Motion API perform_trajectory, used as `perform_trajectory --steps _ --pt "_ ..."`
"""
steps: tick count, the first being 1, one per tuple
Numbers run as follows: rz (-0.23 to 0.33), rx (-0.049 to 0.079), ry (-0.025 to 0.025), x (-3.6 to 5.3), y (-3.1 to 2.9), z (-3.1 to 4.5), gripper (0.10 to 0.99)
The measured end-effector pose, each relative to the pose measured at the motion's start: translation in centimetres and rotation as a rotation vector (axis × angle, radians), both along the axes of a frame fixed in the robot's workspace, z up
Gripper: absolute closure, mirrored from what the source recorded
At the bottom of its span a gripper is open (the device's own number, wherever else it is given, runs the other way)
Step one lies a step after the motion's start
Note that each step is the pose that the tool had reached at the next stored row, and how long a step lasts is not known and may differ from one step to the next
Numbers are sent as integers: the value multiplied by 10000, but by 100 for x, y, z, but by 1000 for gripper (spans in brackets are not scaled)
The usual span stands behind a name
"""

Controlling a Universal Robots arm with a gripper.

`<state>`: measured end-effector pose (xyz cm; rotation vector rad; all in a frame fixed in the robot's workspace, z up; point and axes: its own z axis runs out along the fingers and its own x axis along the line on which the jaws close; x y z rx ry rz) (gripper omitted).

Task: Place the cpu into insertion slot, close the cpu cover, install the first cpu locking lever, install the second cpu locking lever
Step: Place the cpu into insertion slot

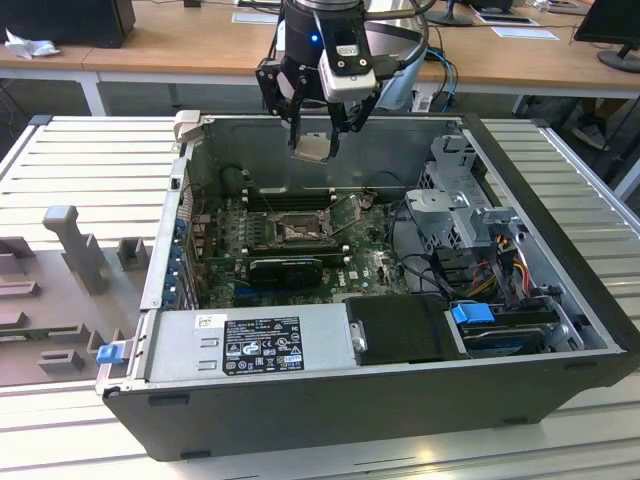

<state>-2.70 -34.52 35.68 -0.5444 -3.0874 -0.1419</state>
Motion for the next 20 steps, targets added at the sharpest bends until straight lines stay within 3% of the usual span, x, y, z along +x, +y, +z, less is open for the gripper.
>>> perform_trajectory --steps 20 --pt "-794 0 0 0 0 -1 553"
